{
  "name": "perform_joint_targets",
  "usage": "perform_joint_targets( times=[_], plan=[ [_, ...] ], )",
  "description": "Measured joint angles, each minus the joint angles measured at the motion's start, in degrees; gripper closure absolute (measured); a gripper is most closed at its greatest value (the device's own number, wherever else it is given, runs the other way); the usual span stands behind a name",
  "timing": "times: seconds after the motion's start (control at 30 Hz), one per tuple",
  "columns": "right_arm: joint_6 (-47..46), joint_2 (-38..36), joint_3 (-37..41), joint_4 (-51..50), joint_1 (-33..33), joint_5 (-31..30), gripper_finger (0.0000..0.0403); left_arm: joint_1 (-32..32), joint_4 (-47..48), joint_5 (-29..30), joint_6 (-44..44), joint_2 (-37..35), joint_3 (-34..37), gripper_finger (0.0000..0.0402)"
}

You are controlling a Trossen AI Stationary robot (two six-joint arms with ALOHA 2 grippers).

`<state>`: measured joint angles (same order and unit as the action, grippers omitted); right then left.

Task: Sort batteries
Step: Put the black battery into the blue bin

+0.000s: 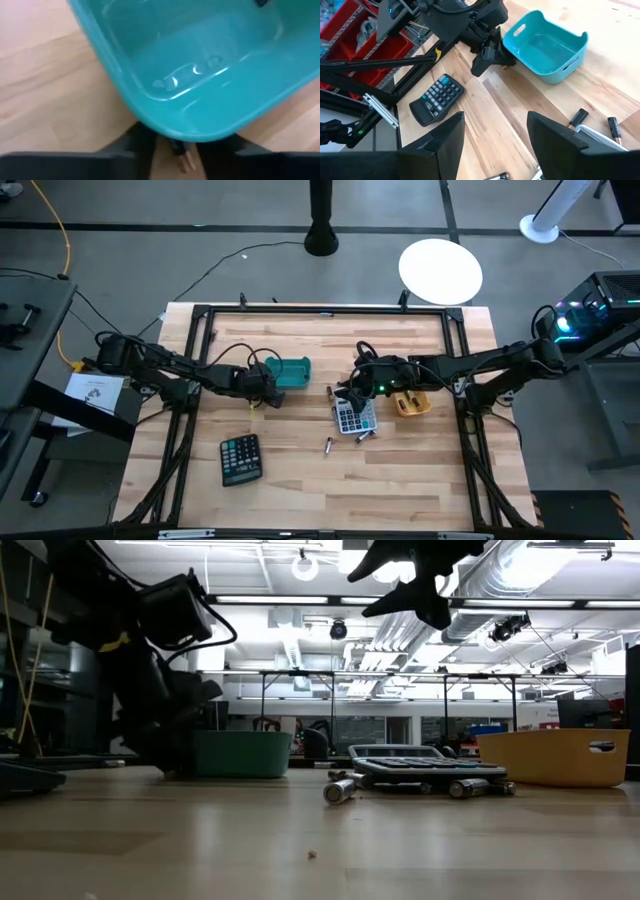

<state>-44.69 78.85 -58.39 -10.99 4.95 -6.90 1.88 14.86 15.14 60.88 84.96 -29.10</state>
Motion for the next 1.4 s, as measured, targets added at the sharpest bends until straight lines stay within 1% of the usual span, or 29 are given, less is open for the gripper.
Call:
perform_joint_targets(
  times=[0.07, 0.1, 0.13, 0.23, 0.3, 0.5, 0.63, 0.73, 0.83, 0.9, 0.93, 1.0, 1.07, 1.13, 1.2, 1.3, 1.4],
  plan=[
    [0.04, 0.00, 0.00, -0.02, 0.00, 0.00, 0.0195, 0.04, 0.94, 0.34, -0.08, 0.01, 0.00, 0.0348],
    [0.19, 0.00, 0.00, -0.02, 0.00, 0.01, 0.0195, 0.00, 1.02, 0.29, -0.13, 0.01, 0.00, 0.0371],
    [0.18, 0.00, 0.00, -0.02, 0.00, 0.00, 0.0195, -0.25, 1.06, 0.32, -0.16, 0.01, 0.00, 0.0381],
    [0.19, 0.00, 0.00, -0.02, 0.02, 0.00, 0.0195, -1.34, 1.44, 0.42, 0.79, -0.33, 0.03, 0.0380],
    [0.18, 0.00, 0.00, -0.01, 0.11, 0.01, 0.0195, -2.36, 1.90, 0.23, 1.23, -1.76, 0.33, 0.0387],
    [0.14, 0.00, 0.00, 0.01, 0.34, -0.08, 0.0195, -5.03, 5.83, -3.75, 1.40, -11.36, 1.33, 0.0397],
    [0.18, 0.00, 0.00, 0.01, 0.33, -0.13, 0.0195, -7.22, 3.13, -3.28, -2.20, -18.42, 0.89, 0.0398],
    [0.18, 0.00, 0.00, 0.01, 0.33, -0.15, 0.0195, -8.49, 0.40, -1.79, -5.40, -21.23, 0.04, 0.0398],
    [0.20, 0.00, 0.00, 0.01, 0.02, -0.40, 0.0195, -7.55, 0.66, 2.22, -9.30, -20.96, -2.73, 0.0398],
    [0.14, 0.00, 0.02, -0.02, -0.09, -0.40, 0.0195, -6.05, 1.04, 3.40, -11.57, -19.48, -3.85, 0.0399],
    [-0.38, 0.00, 0.00, -0.39, -0.09, -0.31, 0.0195, -5.24, 1.04, 2.71, -12.07, -18.76, -4.29, 0.0399],
    [-1.91, -0.05, 0.00, -3.55, 0.37, 0.86, 0.0195, -4.23, 0.88, -0.60, -13.23, -17.13, -5.02, 0.0399],
    [-3.66, -0.07, 0.04, -8.68, 2.49, 1.24, 0.0195, -4.91, 1.00, -2.50, -14.03, -15.57, -5.11, 0.0400],
    [-5.72, -0.07, 0.07, -13.40, 6.02, 1.23, 0.0195, -6.27, 1.25, -2.71, -14.11, -14.23, -5.11, 0.0400],
    [-7.65, 0.23, 0.07, -16.07, 10.18, 0.48, 0.0195, -7.77, 0.80, -2.64, -14.60, -13.33, -5.11, 0.0400],
    [-11.42, 2.13, 0.07, -16.52, 16.75, -1.62, 0.0195, -10.75, -1.82, -2.20, -16.47, -12.80, -5.11, 0.0401],
    [-13.95, 6.42, 0.07, -15.76, 22.00, -1.60, 0.0195, -13.80, -5.21, -0.68, -17.58, -12.80, -5.11, 0.0401]
  ],
)
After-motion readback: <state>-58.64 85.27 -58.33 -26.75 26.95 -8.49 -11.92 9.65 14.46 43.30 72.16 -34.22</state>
